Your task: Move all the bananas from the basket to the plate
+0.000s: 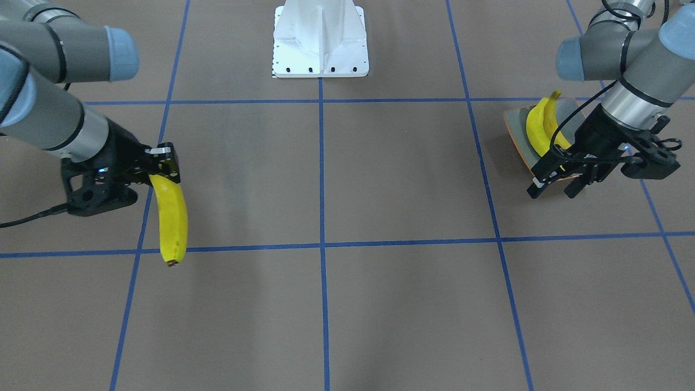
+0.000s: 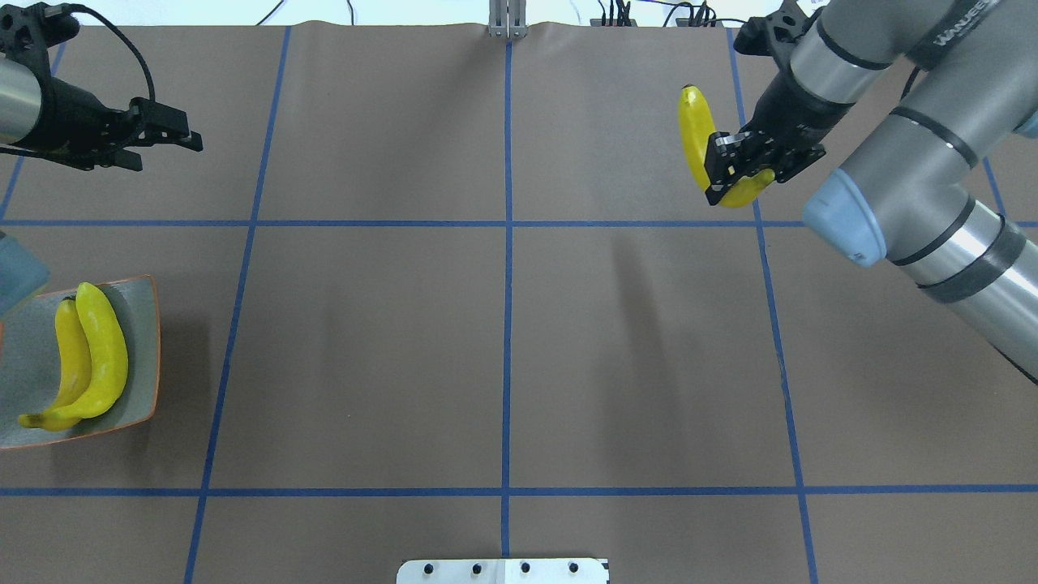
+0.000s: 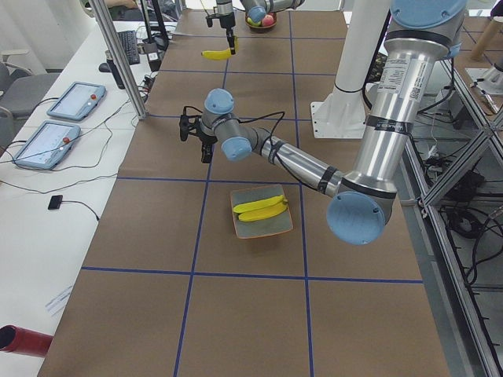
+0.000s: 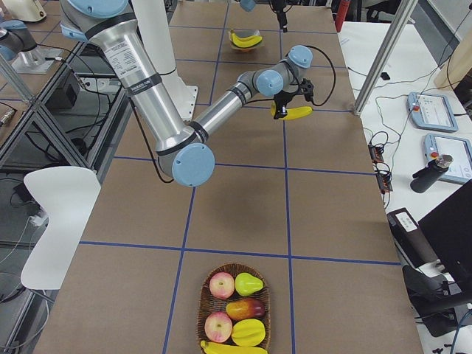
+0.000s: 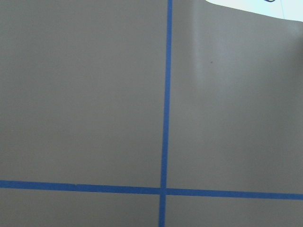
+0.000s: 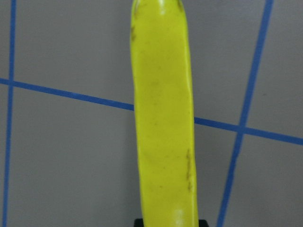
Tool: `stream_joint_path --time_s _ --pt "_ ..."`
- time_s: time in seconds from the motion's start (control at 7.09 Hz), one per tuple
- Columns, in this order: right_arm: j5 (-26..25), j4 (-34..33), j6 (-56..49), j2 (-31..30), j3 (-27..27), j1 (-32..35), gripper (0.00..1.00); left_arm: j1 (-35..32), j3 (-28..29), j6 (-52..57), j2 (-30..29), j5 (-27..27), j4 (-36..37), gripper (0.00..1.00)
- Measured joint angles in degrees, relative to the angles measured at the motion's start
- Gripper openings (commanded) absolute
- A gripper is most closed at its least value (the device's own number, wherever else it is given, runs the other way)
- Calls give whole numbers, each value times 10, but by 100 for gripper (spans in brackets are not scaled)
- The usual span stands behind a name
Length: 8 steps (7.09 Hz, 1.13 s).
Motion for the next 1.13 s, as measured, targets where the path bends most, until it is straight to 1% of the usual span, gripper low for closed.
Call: stream_joint_path --time_s 0.28,0.42,0.56,0.71,0.85,1.13 --pt "-27 11 97 47 8 -54 0 23 10 -69 -40 -3 -8 100" --pt "-47 12 140 71 10 -79 0 36 15 -101 -52 -6 -34 100" --pt "-64 12 172 90 11 -100 0 49 28 -140 -61 -7 -84 100" --pt "-78 12 190 103 11 -116 0 59 44 -175 -67 -7 -136 100" --pt "-87 12 197 110 12 -128 0 68 52 -193 -72 -6 -166 100" --pt "-97 12 205 122 12 -148 0 91 57 -205 -95 -5 -183 100"
